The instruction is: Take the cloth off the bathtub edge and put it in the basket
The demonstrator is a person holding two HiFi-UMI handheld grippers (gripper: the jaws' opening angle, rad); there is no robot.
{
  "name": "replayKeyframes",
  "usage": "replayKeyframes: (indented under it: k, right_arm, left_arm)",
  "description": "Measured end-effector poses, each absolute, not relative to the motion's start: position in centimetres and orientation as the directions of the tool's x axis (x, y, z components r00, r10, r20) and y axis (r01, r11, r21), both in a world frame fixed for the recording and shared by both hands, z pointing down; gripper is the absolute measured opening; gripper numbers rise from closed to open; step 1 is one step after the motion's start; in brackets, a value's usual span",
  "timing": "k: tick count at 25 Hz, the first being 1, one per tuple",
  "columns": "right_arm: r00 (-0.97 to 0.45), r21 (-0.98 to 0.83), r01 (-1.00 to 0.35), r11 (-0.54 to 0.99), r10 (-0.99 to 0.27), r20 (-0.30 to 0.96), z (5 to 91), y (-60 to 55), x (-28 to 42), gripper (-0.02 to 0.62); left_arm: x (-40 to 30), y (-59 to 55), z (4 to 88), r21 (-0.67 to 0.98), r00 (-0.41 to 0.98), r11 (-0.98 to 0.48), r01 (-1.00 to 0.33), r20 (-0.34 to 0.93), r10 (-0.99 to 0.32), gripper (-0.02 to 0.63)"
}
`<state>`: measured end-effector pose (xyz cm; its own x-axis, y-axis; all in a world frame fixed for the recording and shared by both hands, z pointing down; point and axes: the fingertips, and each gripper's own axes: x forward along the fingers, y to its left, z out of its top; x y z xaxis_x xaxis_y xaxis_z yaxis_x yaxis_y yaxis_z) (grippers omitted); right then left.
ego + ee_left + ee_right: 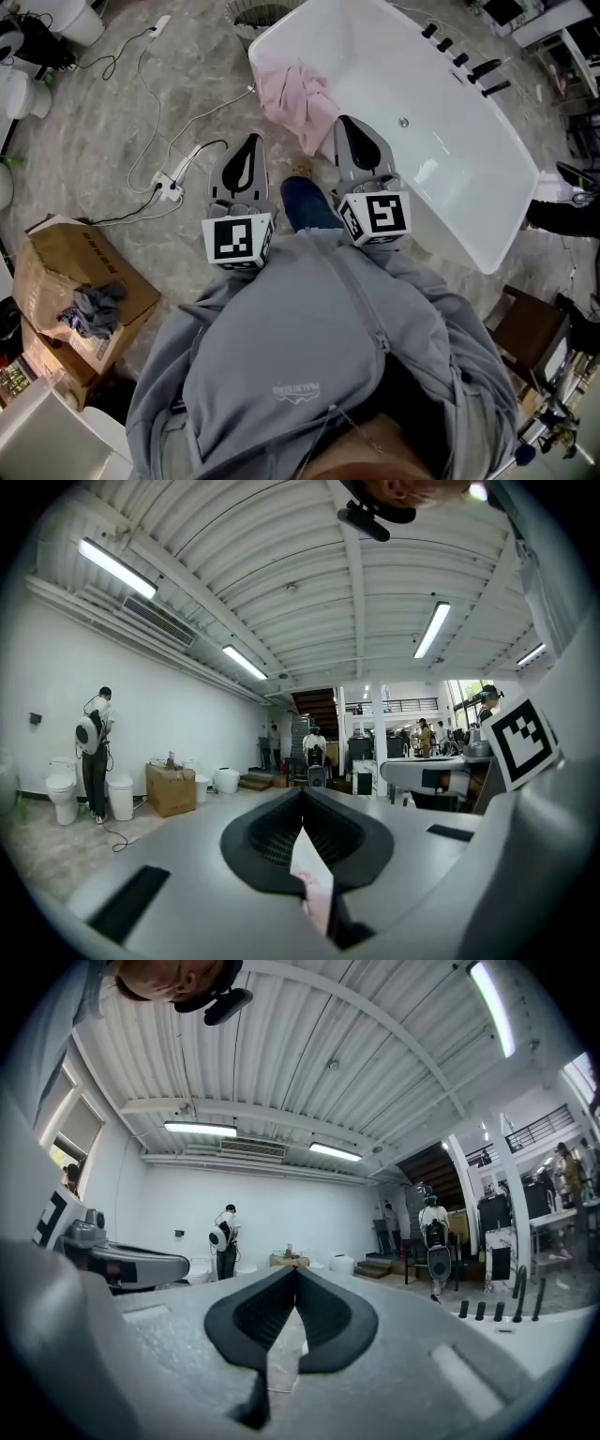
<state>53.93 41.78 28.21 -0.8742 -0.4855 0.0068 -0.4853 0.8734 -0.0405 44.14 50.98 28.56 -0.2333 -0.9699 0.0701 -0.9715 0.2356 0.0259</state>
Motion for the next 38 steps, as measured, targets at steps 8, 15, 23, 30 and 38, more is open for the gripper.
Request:
replayKeyframes:
  k: [8, 15, 23, 30, 38]
  right_arm:
    - [-0.901, -0.029, -0.434, 0.9, -0.434, 0.016, 29.3, 35.1, 47.1, 0.003]
    - [-0.916, -0.003, -0.399, 0.917, -0.398, 0.043, 30.2, 28.2, 41.7, 0.003]
    - [-0.919, -0.003, -0.388, 0.922, -0.386, 0.081, 31.8, 20.9, 38.0, 0.003]
    - [-0.902, -0.023, -0.421, 0.907, -0.415, 0.119, 33.1, 17.6, 37.8, 0.003]
    - [-0.868, -0.029, -0.488, 0.872, -0.481, 0.127, 33.1, 14.9, 37.1, 0.003]
  left_arm:
    - [38.8, 44.8, 29.7, 0.02, -0.238, 0.242, -0.97, 0.114, -0.965, 0.006]
    - [33.6, 37.8, 29.8, 0.045, -0.244, 0.249, -0.967, 0.089, -0.966, 0.006]
    - [30.1, 30.1, 30.8, 0.034, -0.225, 0.229, -0.973, 0.102, -0.969, 0.006]
    - [29.0, 26.5, 31.5, 0.02, -0.189, 0.193, -0.981, 0.125, -0.974, 0.006]
    - [27.3, 23.1, 33.1, 0.069, -0.127, 0.143, -0.987, 0.191, -0.973, 0.006]
